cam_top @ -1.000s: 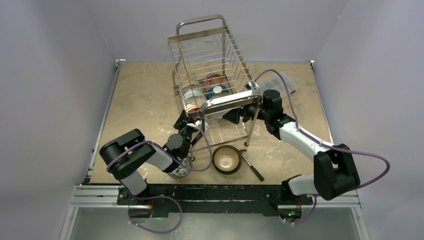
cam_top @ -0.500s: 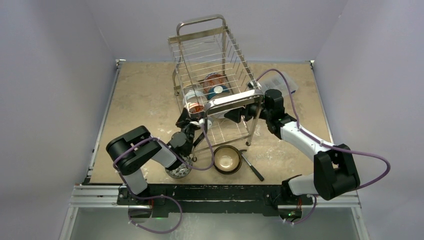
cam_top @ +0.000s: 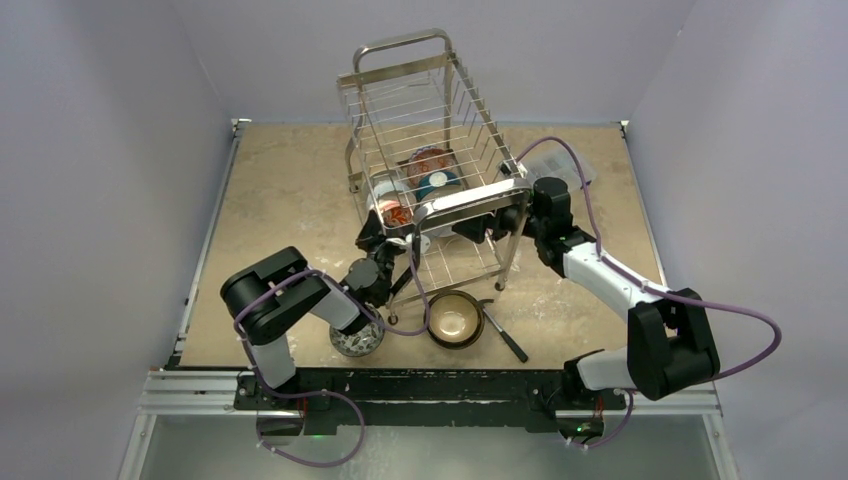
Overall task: Load the bowls into the dish rack
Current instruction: Adjust the bowl in the dish rack.
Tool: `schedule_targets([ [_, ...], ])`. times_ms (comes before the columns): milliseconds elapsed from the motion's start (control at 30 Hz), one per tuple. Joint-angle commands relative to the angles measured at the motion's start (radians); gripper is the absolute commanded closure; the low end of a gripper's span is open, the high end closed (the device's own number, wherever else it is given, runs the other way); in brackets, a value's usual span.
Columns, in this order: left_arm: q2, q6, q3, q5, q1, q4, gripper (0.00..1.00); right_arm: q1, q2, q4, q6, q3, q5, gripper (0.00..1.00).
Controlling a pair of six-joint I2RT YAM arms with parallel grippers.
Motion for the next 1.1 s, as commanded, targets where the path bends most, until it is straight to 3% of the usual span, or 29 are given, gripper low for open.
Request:
schedule_targets([
  [0,0.056,0.165,0.079,0.008,-0.029,0.037,1.00,0.048,-0.006,0.012,-0.003,-0.007,-0.046,0.28],
  [700,0.143,0.225,0.067,-0.087,-0.183,0.055,1.00,0.048,-0.028,0.004,-0.005,-0.020,-0.018,0.28],
  [867,0.152,0.237,0.075,-0.101,-0.191,0.044,1.00,0.038,-0.068,-0.030,-0.009,-0.026,0.075,0.28],
  [1067,0.155,0.232,0.088,-0.124,-0.193,0.059,1.00,0.013,-0.117,-0.119,-0.028,-0.054,0.376,0.20],
])
